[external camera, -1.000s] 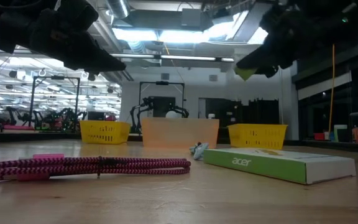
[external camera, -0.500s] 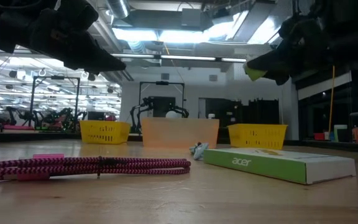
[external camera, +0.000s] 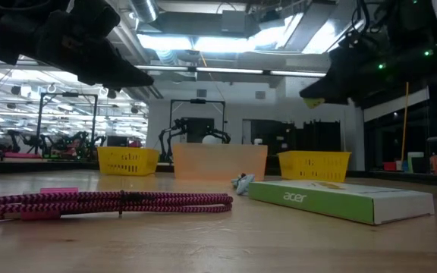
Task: Pick and place items into bin
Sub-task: Put the green charger adapter into the right yellow bin
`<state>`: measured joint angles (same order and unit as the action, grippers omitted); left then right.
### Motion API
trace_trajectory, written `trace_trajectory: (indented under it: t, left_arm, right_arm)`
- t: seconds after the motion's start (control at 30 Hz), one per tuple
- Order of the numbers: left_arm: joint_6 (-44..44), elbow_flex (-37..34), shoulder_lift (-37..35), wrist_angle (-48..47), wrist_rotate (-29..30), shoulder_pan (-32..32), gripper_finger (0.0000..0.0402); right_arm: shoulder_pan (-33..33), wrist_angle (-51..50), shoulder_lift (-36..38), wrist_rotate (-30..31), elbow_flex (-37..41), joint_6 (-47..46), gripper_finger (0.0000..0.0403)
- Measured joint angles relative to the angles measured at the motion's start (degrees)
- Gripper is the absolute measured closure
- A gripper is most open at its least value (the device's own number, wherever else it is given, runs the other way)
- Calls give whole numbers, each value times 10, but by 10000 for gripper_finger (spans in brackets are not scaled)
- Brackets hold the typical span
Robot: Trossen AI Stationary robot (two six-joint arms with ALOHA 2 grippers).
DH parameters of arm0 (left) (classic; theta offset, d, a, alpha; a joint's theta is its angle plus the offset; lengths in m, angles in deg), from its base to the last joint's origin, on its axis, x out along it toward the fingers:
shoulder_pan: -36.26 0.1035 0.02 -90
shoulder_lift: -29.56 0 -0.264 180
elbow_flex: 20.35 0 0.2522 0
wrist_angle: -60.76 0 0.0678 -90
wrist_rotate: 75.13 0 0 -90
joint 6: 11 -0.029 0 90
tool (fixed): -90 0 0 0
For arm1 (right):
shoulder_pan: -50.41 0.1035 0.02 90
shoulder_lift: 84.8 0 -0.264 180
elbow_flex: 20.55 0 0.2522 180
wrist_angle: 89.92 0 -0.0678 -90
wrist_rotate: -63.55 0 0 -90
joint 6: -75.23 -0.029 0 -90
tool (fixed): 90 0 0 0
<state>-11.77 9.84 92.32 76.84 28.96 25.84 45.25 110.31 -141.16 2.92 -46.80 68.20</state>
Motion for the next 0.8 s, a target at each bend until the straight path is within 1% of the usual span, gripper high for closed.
trace_trajectory:
  t: [0.17,0.37,0.43,0.5,0.57,0.7,0.8]
  left_arm:
    - [0,0,0,0,2,0,396]
    - [0,0,0,0,18,0,400]
    - [0,0,0,0,18,0,398]
    - [0,0,0,0,18,0,397]
    - [0,0,0,-1,18,0,397]
    - [0,0,0,-1,18,0,399]
    - [0,0,0,-1,18,0,399]
  right_arm:
    - [0,0,0,68,0,0,284]
    - [0,-5,0,70,0,-18,284]
    - [0,-24,0,70,-2,-31,284]
    - [0,-90,0,70,-22,-52,284]
    - [-5,-185,-1,63,-56,-85,284]
    - [-33,-364,-14,22,-139,-130,284]
    - [-58,-468,-32,-22,-192,-153,284]
